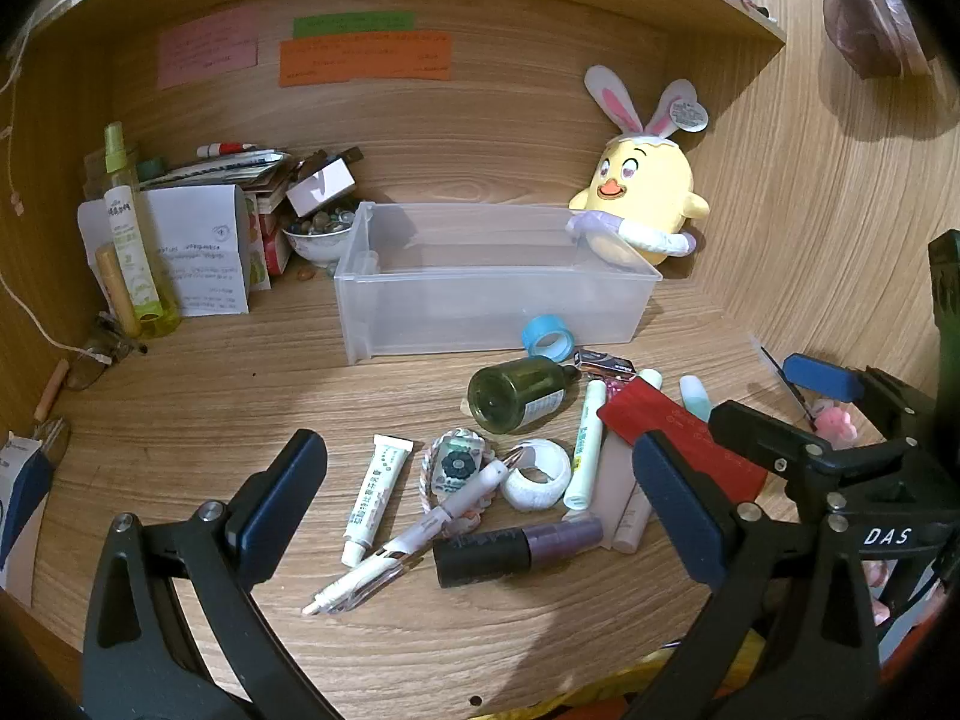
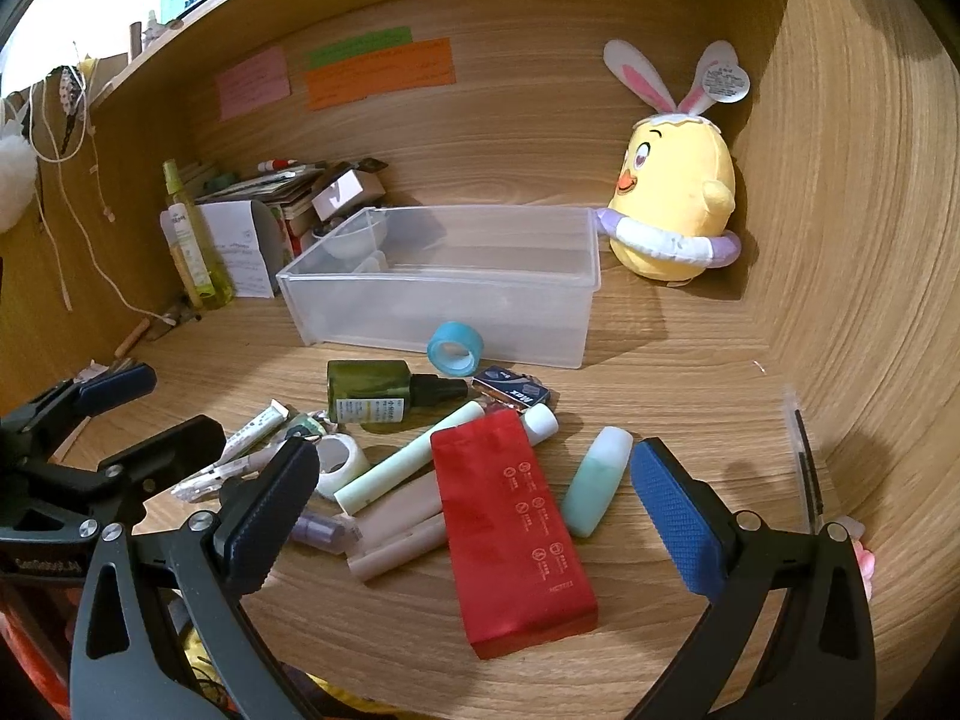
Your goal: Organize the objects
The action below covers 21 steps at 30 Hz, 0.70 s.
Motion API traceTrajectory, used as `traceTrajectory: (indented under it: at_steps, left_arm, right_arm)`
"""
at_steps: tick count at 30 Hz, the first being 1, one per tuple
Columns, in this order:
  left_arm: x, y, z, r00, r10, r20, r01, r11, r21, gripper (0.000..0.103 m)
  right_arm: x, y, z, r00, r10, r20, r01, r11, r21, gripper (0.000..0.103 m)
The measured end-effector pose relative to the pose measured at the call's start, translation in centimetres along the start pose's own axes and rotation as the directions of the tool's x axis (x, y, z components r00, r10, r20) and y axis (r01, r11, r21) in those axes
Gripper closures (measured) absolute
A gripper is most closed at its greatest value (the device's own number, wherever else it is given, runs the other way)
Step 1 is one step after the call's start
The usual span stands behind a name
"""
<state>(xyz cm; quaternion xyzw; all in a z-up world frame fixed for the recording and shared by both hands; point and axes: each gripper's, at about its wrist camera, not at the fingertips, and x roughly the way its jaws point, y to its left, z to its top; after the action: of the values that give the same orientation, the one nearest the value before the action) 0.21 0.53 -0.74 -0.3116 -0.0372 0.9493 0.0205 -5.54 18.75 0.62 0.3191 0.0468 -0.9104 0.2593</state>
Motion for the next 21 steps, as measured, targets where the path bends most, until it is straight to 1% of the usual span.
traceTrajectory:
  at_steps: [21]
  left_arm:
    - [-0.10,0.06,-0.12,1.000,0.005,0.002,-0.005,1.000,-0.007,0.000]
  right_arm:
    - [-0.03,0.20,-0.03,1.000,0.013,-0.006,-0.013,1.000,0.003,0.000]
